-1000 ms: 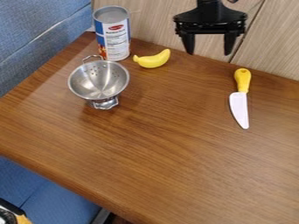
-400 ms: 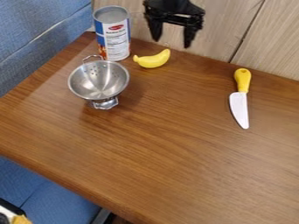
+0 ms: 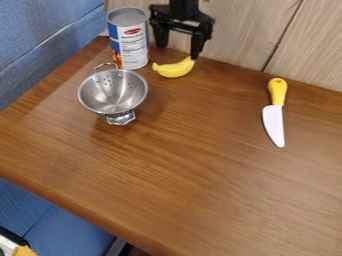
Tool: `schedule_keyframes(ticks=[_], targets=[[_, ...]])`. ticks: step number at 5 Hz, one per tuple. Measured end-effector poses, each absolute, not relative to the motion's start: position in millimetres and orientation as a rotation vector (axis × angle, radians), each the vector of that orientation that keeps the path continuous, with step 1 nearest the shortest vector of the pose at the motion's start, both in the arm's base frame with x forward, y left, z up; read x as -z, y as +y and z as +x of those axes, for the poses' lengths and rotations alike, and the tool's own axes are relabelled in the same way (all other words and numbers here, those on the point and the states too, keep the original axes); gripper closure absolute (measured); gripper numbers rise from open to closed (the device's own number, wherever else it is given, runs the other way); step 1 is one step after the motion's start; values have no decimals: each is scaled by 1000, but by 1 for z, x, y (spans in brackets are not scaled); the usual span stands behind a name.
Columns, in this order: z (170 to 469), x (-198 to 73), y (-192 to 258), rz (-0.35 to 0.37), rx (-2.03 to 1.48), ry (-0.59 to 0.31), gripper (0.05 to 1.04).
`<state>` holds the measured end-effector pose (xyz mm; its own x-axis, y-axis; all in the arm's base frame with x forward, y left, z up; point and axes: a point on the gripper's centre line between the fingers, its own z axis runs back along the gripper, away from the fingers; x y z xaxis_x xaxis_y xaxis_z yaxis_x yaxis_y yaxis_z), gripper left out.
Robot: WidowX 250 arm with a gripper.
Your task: Moved the yellow thing to the right
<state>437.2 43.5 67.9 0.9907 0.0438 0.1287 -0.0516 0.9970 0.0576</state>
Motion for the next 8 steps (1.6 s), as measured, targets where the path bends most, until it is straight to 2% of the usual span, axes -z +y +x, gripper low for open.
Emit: schedule_keyframes(ticks=[3, 4, 6, 8], targets=[[441, -41, 36, 50, -22, -58, 83], [442, -40, 38, 64, -44, -61, 130], [440, -31, 39, 78, -86, -75, 662], [433, -33, 40, 87, -187, -80, 670]])
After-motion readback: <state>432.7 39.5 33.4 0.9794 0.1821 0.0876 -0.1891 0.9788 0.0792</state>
